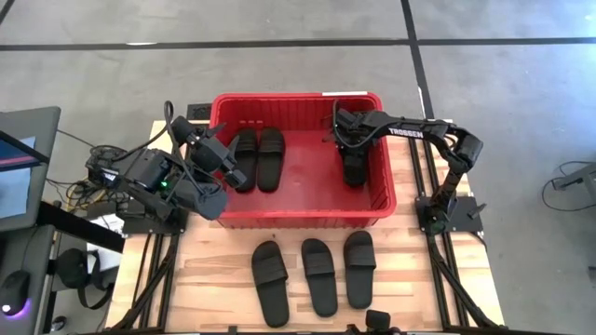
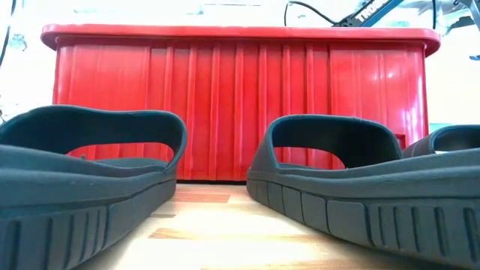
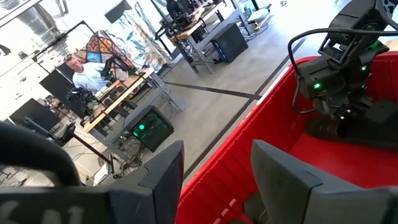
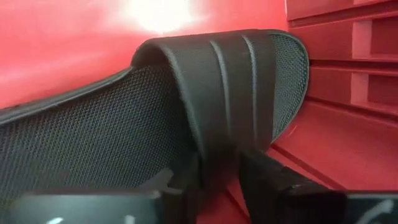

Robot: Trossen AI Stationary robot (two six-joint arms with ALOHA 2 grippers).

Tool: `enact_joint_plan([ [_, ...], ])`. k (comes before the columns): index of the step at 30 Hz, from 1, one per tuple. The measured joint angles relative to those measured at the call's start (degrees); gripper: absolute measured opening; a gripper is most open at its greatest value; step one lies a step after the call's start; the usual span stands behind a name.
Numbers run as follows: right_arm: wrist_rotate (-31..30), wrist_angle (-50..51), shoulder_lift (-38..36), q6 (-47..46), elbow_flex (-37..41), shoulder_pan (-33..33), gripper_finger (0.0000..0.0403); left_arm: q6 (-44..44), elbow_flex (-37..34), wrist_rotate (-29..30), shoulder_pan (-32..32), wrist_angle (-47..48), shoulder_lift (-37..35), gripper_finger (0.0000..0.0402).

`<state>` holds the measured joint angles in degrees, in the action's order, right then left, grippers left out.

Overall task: Pick and place slides into bin
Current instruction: Put the black slides into the red bin

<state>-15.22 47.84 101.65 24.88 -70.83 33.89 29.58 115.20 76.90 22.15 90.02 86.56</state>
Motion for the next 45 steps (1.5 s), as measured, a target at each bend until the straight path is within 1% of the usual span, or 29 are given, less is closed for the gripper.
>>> enact_joint_plan([
  [7,0.0,-0.5,0.0,0.0,0.0,0.0,0.015,0.0,0.0,0.0,0.0,0.0,0.0,0.0176],
  [15,0.2,0.4,-0.1,0.0,-0.3,0.0,0.0238,0.0,0.0,0.0,0.0,0.0,0.0,0.0176],
  [18,0.4,1.0,-0.1,0.2,-0.3,0.0,0.0258,0.0,0.0,-0.1,0.0,0.0,0.0,0.0176],
  [24,4.9,1.6,-1.8,2.1,-0.3,0.0,0.0265,0.0,0.0,-0.1,0.0,0.0,0.0,0.0176],
  [29,7.0,1.8,-5.1,4.3,-0.4,0.0,0.0265,0.0,0.0,-0.1,0.0,0.0,0.0,0.0176],
  [33,10.8,4.6,-8.0,5.0,-0.4,0.4,0.0265,-0.1,0.0,-0.1,0.0,0.0,0.0,0.0176],
  [37,11.3,8.4,-10.9,5.1,-0.4,0.4,0.0265,-0.2,0.0,-0.1,0.0,0.0,0.0,0.0176],
  [41,13.4,10.6,-14.9,4.9,-0.4,-0.1,0.0265,-0.4,0.0,-0.1,0.0,0.0,0.0,0.0176],
  [45,13.5,11.1,-19.7,4.1,-0.4,-1.7,0.0265,-0.4,0.0,-0.1,0.0,0.0,0.0,0.0176],
])
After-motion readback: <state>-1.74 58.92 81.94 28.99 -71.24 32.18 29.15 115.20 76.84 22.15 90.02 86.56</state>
